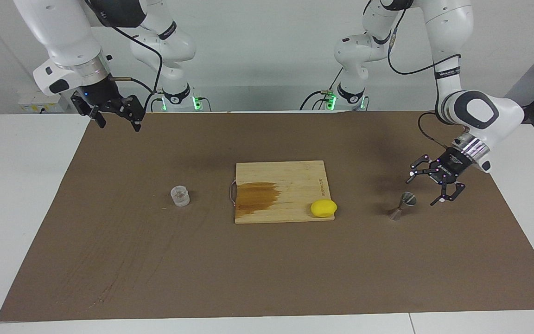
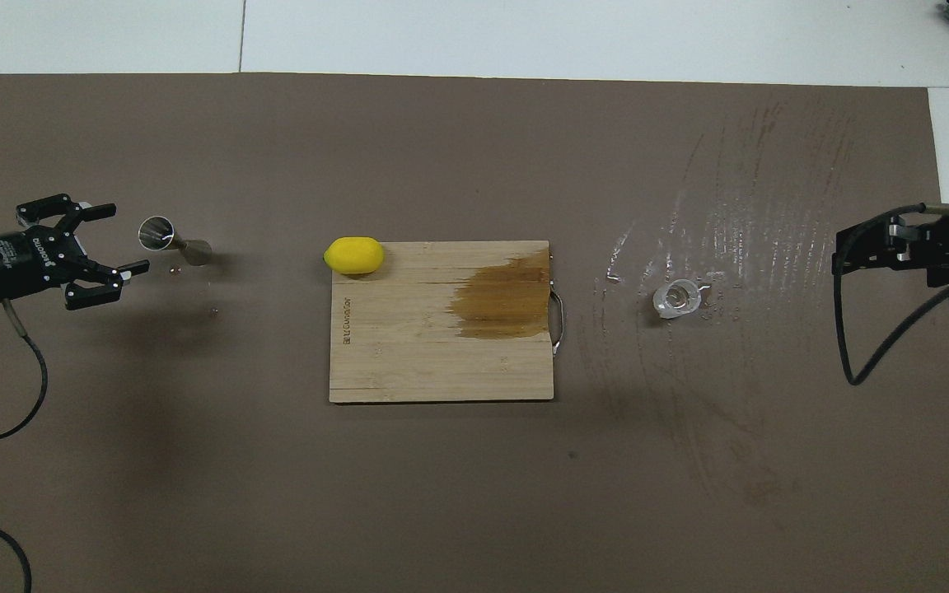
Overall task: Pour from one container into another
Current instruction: 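Close the left gripper around the small metal cup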
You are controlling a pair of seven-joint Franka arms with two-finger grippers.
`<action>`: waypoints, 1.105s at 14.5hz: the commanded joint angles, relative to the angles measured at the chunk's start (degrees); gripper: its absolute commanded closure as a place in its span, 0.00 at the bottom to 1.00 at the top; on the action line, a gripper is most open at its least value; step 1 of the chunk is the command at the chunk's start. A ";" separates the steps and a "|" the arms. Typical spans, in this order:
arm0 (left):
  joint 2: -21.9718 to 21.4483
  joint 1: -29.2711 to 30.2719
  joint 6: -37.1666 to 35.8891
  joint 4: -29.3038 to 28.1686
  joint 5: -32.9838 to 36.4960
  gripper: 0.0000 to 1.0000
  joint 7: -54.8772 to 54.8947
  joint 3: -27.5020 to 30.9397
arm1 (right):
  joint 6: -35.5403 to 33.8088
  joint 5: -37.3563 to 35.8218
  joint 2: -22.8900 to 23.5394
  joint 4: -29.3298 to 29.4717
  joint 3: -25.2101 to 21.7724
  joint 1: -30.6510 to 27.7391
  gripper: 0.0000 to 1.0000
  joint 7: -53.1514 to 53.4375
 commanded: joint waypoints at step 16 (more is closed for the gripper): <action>-0.53 -3.10 4.62 -2.90 -8.64 0.07 -1.07 -0.68 | 1.38 0.29 0.39 -0.82 0.06 0.09 0.01 -2.51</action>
